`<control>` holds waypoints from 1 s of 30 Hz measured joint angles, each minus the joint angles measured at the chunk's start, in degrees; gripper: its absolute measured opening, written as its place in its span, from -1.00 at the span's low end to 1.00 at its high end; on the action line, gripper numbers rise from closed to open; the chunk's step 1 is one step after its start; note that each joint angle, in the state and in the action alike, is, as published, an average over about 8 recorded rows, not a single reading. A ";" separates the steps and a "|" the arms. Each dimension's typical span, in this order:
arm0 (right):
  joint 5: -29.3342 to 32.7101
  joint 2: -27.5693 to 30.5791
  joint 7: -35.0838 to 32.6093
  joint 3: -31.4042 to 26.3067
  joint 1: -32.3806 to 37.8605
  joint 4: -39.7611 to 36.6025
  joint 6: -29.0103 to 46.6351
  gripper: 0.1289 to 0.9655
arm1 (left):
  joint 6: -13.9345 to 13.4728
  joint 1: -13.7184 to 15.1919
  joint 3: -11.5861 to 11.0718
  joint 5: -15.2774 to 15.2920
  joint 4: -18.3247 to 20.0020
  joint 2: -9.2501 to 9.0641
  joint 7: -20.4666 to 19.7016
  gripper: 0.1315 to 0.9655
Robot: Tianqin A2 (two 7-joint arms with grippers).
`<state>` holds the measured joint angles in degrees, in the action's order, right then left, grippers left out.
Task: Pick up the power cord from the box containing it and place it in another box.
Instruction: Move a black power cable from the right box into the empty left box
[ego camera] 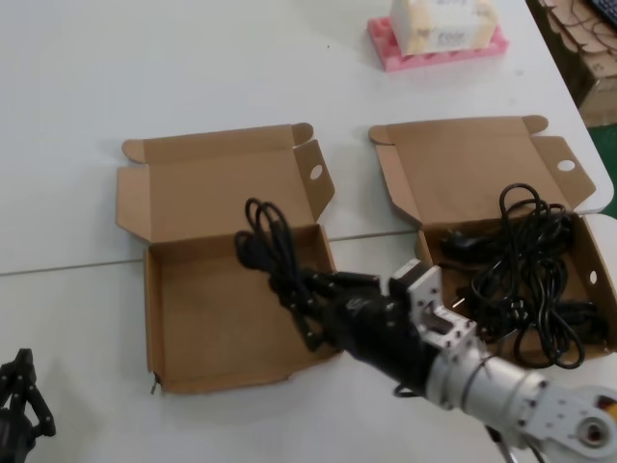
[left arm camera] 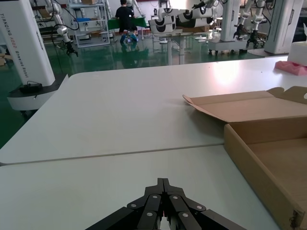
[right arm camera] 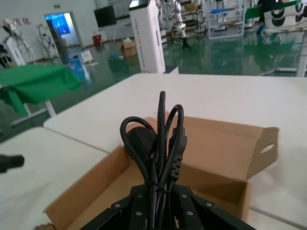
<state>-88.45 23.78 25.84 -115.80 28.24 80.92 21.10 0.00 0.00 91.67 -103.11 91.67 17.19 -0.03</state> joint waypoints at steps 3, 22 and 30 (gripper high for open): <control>0.04 -0.43 0.00 -4.29 2.17 -2.48 -3.28 -0.79 | 0.00 0.00 0.00 0.00 0.00 0.00 0.00 -0.93; -1.08 -2.28 0.00 -8.82 5.77 -6.94 -7.65 -0.63 | 0.00 0.00 0.00 0.00 0.00 0.00 0.00 -0.93; -0.98 -1.03 0.00 -9.43 4.94 -6.33 -7.19 -0.33 | 0.00 0.00 0.00 0.00 0.00 0.00 0.00 -0.93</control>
<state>-89.43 22.75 25.84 -125.23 33.18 74.58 13.91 0.00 0.00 91.67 -103.10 91.67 17.19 -0.03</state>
